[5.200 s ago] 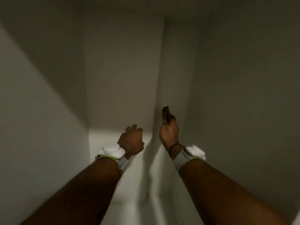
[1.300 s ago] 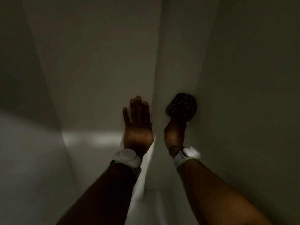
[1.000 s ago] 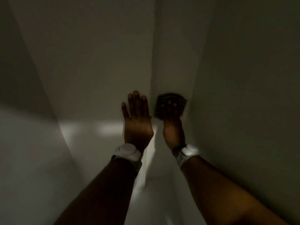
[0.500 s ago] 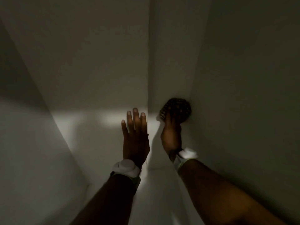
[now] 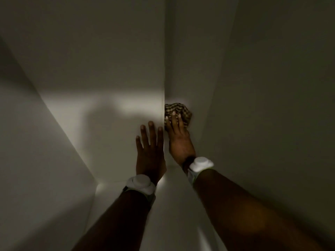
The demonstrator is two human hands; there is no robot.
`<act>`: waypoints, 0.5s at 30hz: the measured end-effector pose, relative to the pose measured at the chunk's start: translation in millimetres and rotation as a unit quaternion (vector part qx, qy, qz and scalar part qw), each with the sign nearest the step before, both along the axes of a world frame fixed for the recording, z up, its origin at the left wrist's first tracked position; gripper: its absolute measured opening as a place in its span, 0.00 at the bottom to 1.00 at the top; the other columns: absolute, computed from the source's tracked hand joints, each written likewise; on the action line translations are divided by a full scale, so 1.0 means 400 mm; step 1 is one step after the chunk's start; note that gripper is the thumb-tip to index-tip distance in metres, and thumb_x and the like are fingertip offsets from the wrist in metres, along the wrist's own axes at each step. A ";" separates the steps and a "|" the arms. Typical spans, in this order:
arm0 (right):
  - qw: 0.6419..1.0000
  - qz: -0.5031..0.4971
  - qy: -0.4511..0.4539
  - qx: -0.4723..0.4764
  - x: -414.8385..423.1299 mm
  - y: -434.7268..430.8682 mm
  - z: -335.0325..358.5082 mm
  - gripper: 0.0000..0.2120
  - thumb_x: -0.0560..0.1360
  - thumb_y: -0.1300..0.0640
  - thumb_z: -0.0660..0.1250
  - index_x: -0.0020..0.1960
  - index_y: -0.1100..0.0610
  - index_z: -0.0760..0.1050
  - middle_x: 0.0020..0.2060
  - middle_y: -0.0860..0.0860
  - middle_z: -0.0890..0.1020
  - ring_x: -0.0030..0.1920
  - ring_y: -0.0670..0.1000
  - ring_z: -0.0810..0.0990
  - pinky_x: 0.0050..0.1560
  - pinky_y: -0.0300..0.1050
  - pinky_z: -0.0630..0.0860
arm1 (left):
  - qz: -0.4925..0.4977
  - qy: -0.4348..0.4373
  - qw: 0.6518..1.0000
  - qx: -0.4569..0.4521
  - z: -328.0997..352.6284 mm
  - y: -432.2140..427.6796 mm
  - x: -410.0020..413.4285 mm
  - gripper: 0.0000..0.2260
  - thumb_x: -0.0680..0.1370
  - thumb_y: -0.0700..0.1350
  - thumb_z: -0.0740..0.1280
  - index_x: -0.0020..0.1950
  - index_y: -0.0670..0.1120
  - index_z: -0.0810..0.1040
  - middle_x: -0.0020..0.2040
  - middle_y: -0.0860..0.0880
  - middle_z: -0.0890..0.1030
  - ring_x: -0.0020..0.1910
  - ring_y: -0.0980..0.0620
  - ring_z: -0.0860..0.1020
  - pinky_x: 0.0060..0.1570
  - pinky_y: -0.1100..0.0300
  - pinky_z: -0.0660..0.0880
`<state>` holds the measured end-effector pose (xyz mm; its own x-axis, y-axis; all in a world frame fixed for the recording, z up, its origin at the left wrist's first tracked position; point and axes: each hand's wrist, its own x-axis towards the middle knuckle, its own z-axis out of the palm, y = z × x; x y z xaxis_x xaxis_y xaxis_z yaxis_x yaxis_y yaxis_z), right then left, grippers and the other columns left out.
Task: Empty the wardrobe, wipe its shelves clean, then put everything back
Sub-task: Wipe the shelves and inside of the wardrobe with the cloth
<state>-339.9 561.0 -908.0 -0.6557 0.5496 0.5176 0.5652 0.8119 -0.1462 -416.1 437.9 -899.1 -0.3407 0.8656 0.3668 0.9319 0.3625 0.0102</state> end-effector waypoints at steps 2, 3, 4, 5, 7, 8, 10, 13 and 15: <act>1.000 -0.011 -0.008 0.020 0.038 0.034 -0.021 0.35 0.74 0.66 0.46 0.81 0.55 0.56 0.81 0.55 0.55 0.81 0.57 0.51 0.65 0.57 0.70 | 0.002 0.000 1.000 0.000 0.003 0.005 -0.002 0.43 0.75 0.47 0.65 0.82 0.41 0.42 0.80 0.33 0.37 0.77 0.27 0.37 0.74 0.32 0.54; 0.998 -0.043 0.034 -0.009 0.061 0.049 -0.044 0.33 0.75 0.67 0.47 0.80 0.57 0.59 0.80 0.55 0.59 0.80 0.53 0.53 0.67 0.57 0.72 | 0.002 -0.006 1.000 -0.001 0.002 0.006 0.001 0.44 0.74 0.47 0.65 0.82 0.41 0.42 0.79 0.33 0.36 0.77 0.27 0.37 0.74 0.31 0.54; 0.990 -0.080 0.099 -0.063 0.080 0.060 -0.057 0.29 0.78 0.67 0.50 0.79 0.59 0.61 0.79 0.56 0.62 0.79 0.49 0.56 0.69 0.58 0.71 | 0.003 -0.010 1.000 -0.005 0.005 0.007 0.003 0.44 0.74 0.46 0.65 0.82 0.40 0.41 0.79 0.33 0.35 0.77 0.27 0.36 0.74 0.31 0.54; 0.977 -0.116 0.142 -0.109 0.087 0.066 -0.069 0.27 0.79 0.67 0.55 0.79 0.61 0.62 0.77 0.57 0.64 0.78 0.48 0.58 0.71 0.60 0.70 | 0.004 -0.012 1.000 -0.008 0.004 0.007 0.003 0.45 0.74 0.46 0.65 0.82 0.40 0.40 0.79 0.33 0.35 0.77 0.27 0.35 0.74 0.31 0.54; 0.970 -0.156 0.141 -0.122 0.063 0.034 -0.070 0.34 0.76 0.68 0.62 0.80 0.60 0.58 0.77 0.61 0.63 0.77 0.57 0.62 0.68 0.59 0.72 | 0.001 -0.013 1.000 -0.009 0.006 0.005 0.002 0.44 0.74 0.46 0.63 0.82 0.41 0.39 0.79 0.33 0.34 0.77 0.27 0.35 0.73 0.32 0.55; 0.978 -0.130 0.105 -0.125 0.040 0.011 -0.064 0.36 0.75 0.68 0.61 0.81 0.59 0.54 0.78 0.61 0.59 0.77 0.61 0.60 0.67 0.60 0.73 | -0.003 -0.012 1.000 -0.005 0.005 0.009 0.002 0.43 0.74 0.46 0.61 0.82 0.41 0.39 0.79 0.33 0.34 0.77 0.27 0.36 0.73 0.32 0.56; 0.993 -0.021 0.022 -0.114 0.000 -0.031 -0.057 0.36 0.75 0.67 0.52 0.82 0.58 0.49 0.81 0.59 0.51 0.80 0.61 0.52 0.73 0.62 0.66 | -0.006 -0.018 1.000 0.004 0.005 0.012 -0.001 0.40 0.75 0.46 0.57 0.82 0.41 0.39 0.79 0.33 0.35 0.77 0.28 0.36 0.73 0.32 0.56; 0.997 -0.020 -0.057 -0.049 0.012 -0.005 -0.085 0.37 0.72 0.65 0.46 0.82 0.56 0.49 0.82 0.56 0.48 0.81 0.60 0.46 0.63 0.58 0.72 | -0.008 -0.005 1.000 0.008 -0.005 0.017 0.002 0.41 0.73 0.45 0.57 0.82 0.41 0.40 0.79 0.33 0.36 0.77 0.27 0.36 0.73 0.31 0.54; 0.991 -0.089 -0.055 -0.078 0.036 0.023 -0.118 0.36 0.74 0.65 0.48 0.82 0.55 0.50 0.81 0.56 0.52 0.81 0.60 0.51 0.59 0.55 0.74 | -0.010 -0.004 1.000 0.011 -0.006 0.018 0.001 0.42 0.72 0.45 0.59 0.82 0.40 0.40 0.79 0.32 0.36 0.77 0.27 0.36 0.73 0.31 0.51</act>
